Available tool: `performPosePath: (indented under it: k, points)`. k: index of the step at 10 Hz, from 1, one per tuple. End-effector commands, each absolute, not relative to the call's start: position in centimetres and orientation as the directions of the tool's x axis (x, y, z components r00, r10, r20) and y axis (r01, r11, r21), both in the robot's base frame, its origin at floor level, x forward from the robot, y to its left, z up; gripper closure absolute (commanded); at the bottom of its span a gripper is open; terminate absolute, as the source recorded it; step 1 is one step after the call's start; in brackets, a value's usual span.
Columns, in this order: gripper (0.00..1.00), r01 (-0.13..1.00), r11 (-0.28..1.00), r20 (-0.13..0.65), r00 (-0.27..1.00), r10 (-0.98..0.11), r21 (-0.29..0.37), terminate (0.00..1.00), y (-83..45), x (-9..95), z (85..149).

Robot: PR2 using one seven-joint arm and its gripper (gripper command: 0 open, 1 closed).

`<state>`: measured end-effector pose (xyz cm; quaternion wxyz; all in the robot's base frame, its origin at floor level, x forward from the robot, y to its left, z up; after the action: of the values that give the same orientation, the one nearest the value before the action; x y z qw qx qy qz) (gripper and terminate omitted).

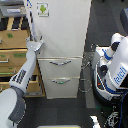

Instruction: Opening the fridge

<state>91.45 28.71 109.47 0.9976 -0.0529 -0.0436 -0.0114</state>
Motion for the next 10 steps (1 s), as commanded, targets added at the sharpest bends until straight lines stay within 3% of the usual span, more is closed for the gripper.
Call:
performPosePath:
  k: [1, 10]
  points:
    - [1.00, 0.068, 0.979, 0.090, 0.995, -0.052, -0.192, 0.00, 27.8, 92.4, 108.3]
    - [1.00, 0.073, 0.976, 0.081, 0.995, -0.058, -0.203, 0.00, 29.1, 91.6, 107.6]
